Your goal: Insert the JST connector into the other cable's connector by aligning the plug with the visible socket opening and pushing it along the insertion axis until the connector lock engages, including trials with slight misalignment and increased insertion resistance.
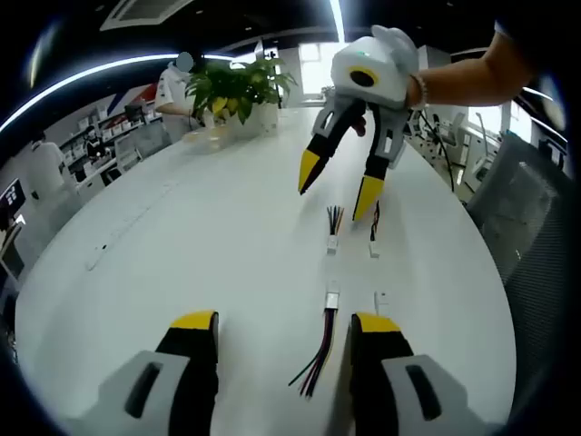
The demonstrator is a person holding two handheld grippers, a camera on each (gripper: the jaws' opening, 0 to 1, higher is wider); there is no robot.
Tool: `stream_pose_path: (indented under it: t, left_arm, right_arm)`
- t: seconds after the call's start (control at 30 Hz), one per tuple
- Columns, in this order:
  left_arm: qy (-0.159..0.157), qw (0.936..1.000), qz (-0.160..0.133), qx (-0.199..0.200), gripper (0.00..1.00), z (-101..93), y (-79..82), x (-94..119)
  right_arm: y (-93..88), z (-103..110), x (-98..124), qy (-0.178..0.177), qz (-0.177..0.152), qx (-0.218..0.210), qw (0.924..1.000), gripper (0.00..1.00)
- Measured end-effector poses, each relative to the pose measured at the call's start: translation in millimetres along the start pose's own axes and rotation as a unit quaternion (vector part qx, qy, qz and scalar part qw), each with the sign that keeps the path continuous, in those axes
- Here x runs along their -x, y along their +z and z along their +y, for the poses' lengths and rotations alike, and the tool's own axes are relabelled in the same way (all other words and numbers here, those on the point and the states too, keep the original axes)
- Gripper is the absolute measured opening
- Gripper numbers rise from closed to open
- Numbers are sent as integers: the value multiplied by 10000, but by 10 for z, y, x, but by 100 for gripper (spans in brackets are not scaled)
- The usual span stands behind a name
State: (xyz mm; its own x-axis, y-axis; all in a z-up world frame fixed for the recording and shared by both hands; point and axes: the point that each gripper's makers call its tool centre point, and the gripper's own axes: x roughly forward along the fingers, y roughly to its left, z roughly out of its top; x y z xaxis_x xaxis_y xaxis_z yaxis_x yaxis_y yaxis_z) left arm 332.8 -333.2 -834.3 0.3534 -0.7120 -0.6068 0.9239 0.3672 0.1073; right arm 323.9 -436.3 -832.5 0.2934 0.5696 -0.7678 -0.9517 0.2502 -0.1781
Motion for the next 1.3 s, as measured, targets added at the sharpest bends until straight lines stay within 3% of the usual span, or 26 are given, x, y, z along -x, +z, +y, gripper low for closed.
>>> stream_pose_path:
  t: [0.23,0.4,0.5,0.7,0.9,1.3]
  left_arm:
    - [-139,9998,-120,-92,42,-52,45,-41]
    - [-468,9984,-302,38,33,-183,105,-73]
    - [-459,9984,-281,-154,32,-196,101,-94]
    - [-603,9977,-249,-163,25,-262,78,-106]
    - [-617,9980,-91,-34,26,-269,7,-126]
    - [-722,9973,-121,39,19,-328,9,-147]
  right_arm:
    - [29,29,-43,136,-70,17,9999,30]
    - [39,64,-70,251,-106,12,9996,27]
    - [46,81,-86,297,-116,16,9995,26]
    - [64,117,-119,389,-126,36,9992,25]
    - [83,153,-141,483,-159,42,9987,23]
    - [106,226,-209,676,-183,114,9975,18]
